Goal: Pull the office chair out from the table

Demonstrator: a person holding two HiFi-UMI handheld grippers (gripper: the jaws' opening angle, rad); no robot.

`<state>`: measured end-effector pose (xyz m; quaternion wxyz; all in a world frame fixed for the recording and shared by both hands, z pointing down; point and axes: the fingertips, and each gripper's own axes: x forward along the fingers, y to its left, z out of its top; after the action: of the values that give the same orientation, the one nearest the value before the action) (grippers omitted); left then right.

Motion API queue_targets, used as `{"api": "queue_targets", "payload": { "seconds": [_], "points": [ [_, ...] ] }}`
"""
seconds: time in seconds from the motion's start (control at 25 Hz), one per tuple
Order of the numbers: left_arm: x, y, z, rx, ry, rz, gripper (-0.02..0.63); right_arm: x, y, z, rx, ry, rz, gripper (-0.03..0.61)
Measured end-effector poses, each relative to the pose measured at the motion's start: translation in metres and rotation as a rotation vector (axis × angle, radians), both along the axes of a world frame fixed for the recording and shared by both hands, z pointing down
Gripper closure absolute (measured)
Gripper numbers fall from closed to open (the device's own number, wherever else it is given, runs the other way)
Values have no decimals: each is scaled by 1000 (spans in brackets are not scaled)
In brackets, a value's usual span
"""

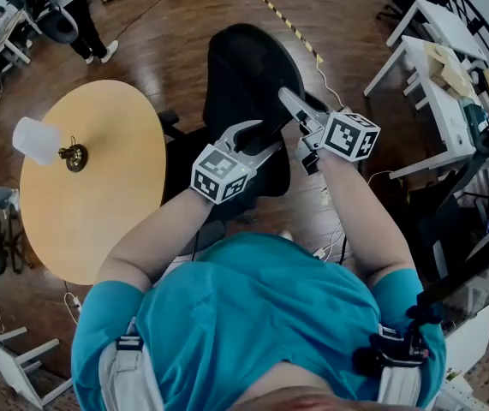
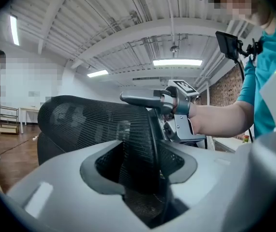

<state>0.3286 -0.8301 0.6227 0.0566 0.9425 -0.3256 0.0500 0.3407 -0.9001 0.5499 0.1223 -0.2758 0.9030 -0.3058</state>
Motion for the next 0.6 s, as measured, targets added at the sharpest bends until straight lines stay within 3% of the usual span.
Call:
{"api": "queue_targets", "payload": {
  "seconds": [0.36,0.6],
  "points": [
    [19,-13,-3,-21,-27,28,416,20,-12,-9,0,-37,51,360],
    [51,-23,2,-40,-53,69,417,52,-20,-12,9,-45,82,360]
  ]
}}
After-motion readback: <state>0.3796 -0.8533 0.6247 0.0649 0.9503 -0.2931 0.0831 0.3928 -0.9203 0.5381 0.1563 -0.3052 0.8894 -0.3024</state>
